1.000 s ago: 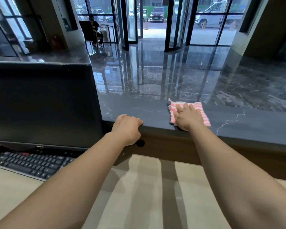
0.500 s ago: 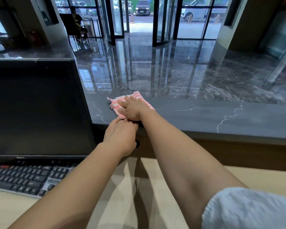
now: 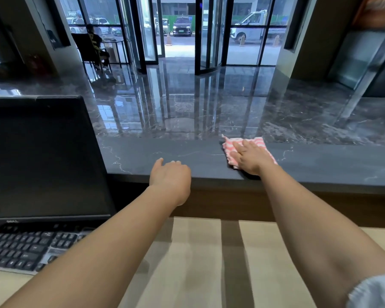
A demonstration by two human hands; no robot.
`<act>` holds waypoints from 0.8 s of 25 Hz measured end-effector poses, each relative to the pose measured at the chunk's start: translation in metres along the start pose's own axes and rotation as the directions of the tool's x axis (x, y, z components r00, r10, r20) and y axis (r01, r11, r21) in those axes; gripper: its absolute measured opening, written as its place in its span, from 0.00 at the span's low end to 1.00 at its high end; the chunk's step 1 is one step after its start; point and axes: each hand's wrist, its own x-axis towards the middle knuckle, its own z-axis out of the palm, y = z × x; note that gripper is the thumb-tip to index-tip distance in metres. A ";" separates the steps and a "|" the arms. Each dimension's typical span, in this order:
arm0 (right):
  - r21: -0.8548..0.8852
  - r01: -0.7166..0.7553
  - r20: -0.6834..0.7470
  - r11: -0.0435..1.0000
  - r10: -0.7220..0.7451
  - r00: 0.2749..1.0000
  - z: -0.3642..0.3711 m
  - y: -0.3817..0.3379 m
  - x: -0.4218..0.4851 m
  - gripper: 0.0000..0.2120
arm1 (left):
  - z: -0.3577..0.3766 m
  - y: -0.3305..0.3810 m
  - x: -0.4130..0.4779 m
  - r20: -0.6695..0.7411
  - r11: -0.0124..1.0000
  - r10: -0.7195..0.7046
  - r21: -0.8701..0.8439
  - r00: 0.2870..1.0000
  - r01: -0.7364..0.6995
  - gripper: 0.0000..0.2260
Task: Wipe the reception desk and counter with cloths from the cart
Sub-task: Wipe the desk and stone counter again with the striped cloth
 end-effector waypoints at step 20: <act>0.263 0.220 -0.035 0.939 -0.219 0.975 0.004 -0.209 -0.056 0.26 | 0.047 -0.048 -0.049 0.095 0.398 -0.483 -0.862 0.870 0.315 0.11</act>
